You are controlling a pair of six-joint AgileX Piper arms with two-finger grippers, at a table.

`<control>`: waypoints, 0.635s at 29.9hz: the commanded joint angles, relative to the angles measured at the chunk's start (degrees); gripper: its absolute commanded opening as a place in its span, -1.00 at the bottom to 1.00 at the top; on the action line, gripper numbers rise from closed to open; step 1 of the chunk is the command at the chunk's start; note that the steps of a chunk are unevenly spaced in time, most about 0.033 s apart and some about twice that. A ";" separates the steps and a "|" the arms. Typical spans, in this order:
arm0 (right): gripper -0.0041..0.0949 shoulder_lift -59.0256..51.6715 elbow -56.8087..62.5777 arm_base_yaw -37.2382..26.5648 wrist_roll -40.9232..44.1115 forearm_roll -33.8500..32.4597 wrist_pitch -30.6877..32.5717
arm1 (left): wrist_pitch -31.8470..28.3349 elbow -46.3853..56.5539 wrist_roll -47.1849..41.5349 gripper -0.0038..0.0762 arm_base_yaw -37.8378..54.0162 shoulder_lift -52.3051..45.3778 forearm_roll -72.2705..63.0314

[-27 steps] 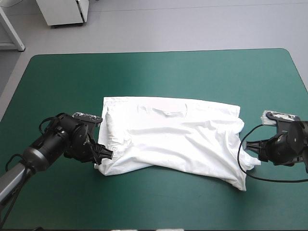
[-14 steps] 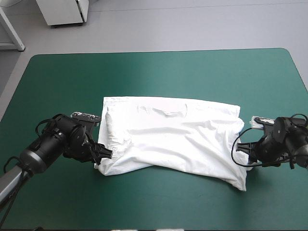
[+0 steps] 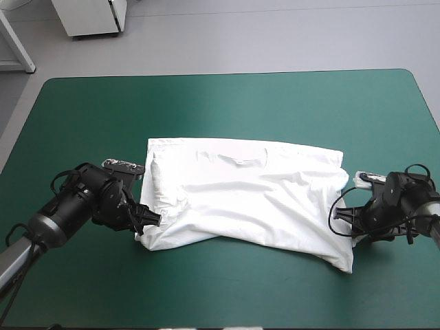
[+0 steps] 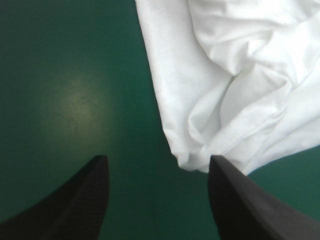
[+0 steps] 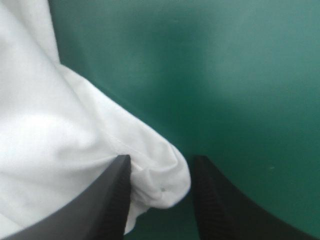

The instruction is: Fold the cloth

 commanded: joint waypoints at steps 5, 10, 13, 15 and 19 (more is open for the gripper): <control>-0.94 -1.54 0.40 -0.24 -0.41 2.38 -0.56 | -0.91 -1.39 0.02 0.02 -0.19 -1.61 0.76; -0.95 -4.14 -2.56 -0.17 -1.17 5.22 1.12 | -1.01 -1.39 0.02 0.01 -0.19 -1.61 0.76; -0.95 -6.26 -5.96 -0.12 -1.77 8.34 1.75 | -1.35 -1.39 0.02 0.01 -0.19 -1.61 0.76; -0.95 -7.17 -8.24 -0.12 -3.36 11.49 2.16 | -1.35 -1.39 0.02 0.01 -0.19 -1.61 0.64; -0.95 -7.38 -11.27 1.61 -5.70 16.18 3.16 | -1.46 -1.49 0.02 0.01 -0.19 -1.61 0.64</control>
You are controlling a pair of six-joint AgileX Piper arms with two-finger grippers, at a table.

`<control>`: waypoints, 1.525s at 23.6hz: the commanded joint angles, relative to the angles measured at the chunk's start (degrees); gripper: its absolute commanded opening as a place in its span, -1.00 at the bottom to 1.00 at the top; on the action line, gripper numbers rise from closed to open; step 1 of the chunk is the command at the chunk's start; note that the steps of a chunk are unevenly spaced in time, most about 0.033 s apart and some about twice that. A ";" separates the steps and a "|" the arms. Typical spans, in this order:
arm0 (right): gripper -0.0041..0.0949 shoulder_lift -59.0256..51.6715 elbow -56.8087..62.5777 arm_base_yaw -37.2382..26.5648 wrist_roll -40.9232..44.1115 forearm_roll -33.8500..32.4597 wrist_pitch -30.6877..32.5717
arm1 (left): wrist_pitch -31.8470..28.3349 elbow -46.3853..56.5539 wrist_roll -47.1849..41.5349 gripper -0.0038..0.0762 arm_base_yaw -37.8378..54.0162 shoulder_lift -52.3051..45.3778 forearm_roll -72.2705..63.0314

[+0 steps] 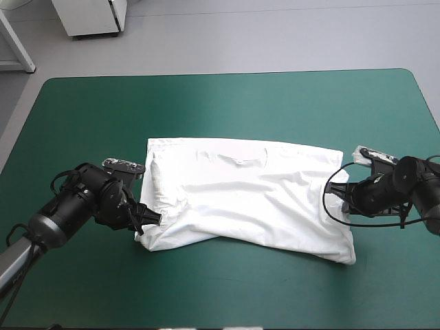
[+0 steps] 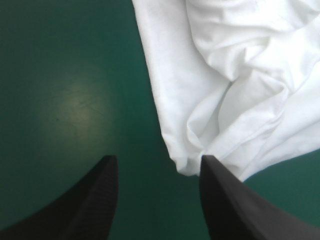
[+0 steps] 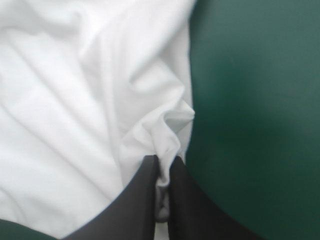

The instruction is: Fold the cloth

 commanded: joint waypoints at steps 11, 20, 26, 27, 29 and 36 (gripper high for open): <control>-0.95 8.50 -3.74 13.81 -2.18 8.58 -7.78 | -1.14 -1.49 0.18 0.01 -0.19 -1.56 -1.14; -0.19 10.11 -6.76 13.81 -4.06 10.27 -1.69 | -1.35 -1.49 0.18 0.01 -0.19 -1.56 -2.36; -0.04 5.22 -11.67 13.81 -3.51 6.55 2.74 | -0.99 -2.00 0.18 0.01 -0.19 -1.56 -2.36; -0.04 4.11 -11.77 13.81 -3.15 4.93 4.25 | -0.87 -2.16 0.18 0.01 -0.19 -1.56 -2.36; -0.04 1.69 -11.77 13.81 -1.81 2.04 7.55 | -0.86 -2.58 0.18 0.01 -0.19 -1.56 -2.36; -0.04 -8.73 -11.77 13.81 1.73 -4.75 12.67 | 3.21 -3.50 0.07 0.01 -0.19 -1.61 -2.81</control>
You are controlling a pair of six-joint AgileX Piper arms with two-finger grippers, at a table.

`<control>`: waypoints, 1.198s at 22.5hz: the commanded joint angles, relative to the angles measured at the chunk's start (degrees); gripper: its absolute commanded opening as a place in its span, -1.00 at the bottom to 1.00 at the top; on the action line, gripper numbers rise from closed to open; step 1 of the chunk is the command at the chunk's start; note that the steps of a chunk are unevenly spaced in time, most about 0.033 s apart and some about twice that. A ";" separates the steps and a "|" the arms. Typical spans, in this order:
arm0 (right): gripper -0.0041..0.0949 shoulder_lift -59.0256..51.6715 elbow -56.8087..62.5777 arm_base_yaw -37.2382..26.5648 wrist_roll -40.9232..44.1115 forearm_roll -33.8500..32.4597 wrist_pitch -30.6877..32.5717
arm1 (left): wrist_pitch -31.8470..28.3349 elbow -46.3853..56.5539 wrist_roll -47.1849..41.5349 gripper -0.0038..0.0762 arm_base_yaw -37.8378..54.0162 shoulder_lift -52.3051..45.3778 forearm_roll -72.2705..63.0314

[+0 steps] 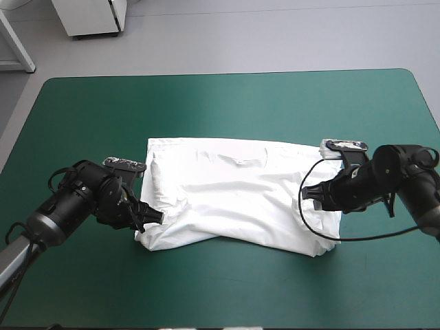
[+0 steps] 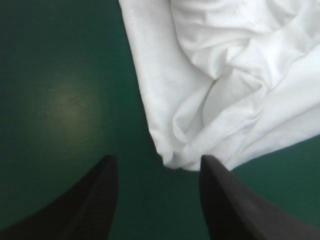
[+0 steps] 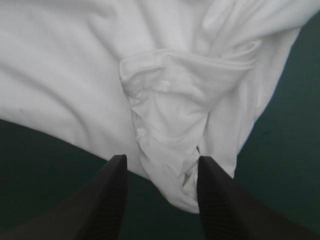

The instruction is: Fold the cloth

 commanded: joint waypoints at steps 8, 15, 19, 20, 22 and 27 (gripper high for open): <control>-0.06 -15.10 -1.71 0.02 4.72 -3.18 5.54 | -4.49 1.13 -0.99 0.01 -1.72 -1.61 -5.82; -0.07 -15.53 -1.71 0.02 5.04 -3.38 5.54 | -13.30 13.30 -7.80 0.01 -2.56 -1.49 -4.53; -0.07 -15.53 -1.71 0.02 5.04 -3.38 5.54 | -18.65 13.57 -8.78 0.01 -2.47 1.39 -4.40; -0.07 -15.53 -1.71 0.02 5.04 -3.38 5.54 | -18.70 13.57 -9.32 0.01 -2.47 2.63 -4.40; -0.07 -15.53 -1.71 0.02 5.04 -3.38 5.57 | -18.17 13.57 -9.70 0.01 -2.47 6.51 -4.40; -0.07 -15.53 -1.71 0.02 5.04 -3.48 5.57 | -17.58 13.57 -13.00 -0.03 -2.47 11.25 -3.39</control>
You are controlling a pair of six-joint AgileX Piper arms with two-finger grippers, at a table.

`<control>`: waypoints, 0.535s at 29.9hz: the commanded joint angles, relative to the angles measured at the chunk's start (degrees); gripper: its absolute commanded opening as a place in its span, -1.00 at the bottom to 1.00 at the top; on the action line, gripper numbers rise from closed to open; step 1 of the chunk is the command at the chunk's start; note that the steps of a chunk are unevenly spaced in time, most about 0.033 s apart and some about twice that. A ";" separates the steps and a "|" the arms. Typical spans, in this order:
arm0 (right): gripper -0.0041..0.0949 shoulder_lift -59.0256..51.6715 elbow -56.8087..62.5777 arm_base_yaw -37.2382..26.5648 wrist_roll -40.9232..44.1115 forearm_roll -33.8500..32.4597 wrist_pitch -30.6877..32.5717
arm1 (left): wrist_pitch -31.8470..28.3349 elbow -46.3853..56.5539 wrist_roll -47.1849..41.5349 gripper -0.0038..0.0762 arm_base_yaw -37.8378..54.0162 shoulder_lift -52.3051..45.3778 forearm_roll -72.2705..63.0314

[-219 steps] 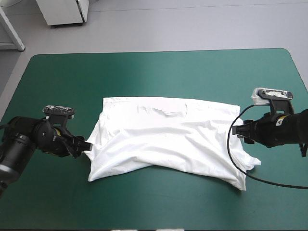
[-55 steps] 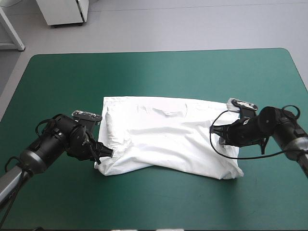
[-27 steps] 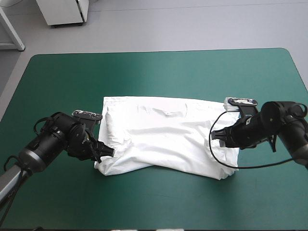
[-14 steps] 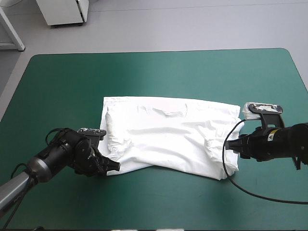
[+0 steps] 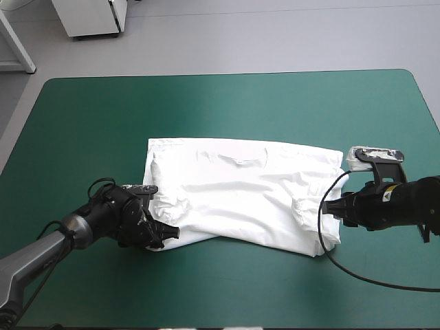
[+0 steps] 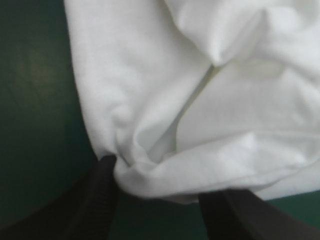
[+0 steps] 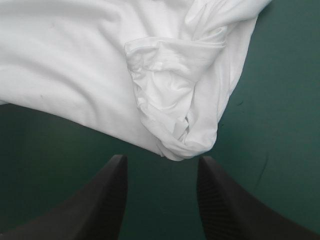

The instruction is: Fold the cloth

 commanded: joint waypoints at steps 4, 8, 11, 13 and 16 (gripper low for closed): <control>-0.07 -0.84 -1.60 0.02 -0.04 0.22 0.05 | -1.90 0.31 -3.46 -0.73 -0.17 3.37 2.48; -0.07 -0.84 1.26 0.02 -0.04 -0.32 0.05 | -2.00 0.31 -3.46 -0.96 -0.17 3.37 2.46; -0.07 -0.84 5.33 0.02 -0.04 -0.45 -1.25 | -2.36 0.31 -3.46 -0.96 -0.17 3.37 2.46; -0.06 -0.74 8.85 0.02 -0.04 -0.54 -3.75 | -2.38 0.31 -3.51 -0.96 -0.17 3.37 2.34; -0.05 -0.47 12.81 0.02 -0.46 1.22 -7.37 | -2.52 0.31 -2.93 -0.96 -0.17 3.37 2.05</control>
